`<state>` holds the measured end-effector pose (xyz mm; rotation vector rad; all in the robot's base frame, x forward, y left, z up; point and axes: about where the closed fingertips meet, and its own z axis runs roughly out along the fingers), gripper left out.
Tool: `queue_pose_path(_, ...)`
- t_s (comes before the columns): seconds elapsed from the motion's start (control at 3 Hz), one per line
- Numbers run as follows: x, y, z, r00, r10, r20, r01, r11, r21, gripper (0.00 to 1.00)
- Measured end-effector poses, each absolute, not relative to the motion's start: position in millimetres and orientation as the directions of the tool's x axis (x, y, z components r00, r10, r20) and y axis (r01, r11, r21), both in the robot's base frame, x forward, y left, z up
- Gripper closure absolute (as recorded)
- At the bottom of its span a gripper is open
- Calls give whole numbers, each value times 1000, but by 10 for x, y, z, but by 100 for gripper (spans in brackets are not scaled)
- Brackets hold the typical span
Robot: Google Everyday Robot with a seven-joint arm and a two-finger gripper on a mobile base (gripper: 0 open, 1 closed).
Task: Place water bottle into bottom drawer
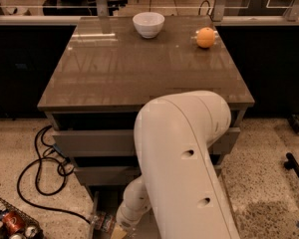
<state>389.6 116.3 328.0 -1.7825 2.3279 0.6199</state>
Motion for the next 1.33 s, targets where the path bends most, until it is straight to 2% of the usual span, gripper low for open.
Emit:
queue_pose_path(0.67, 3673, 1057, 2602, -376, -893, -246, -901, 290, 322, 100)
queue_pose_path(1.33, 3704, 1010, 2095, -449, -887, -104, -852, 390, 350, 100)
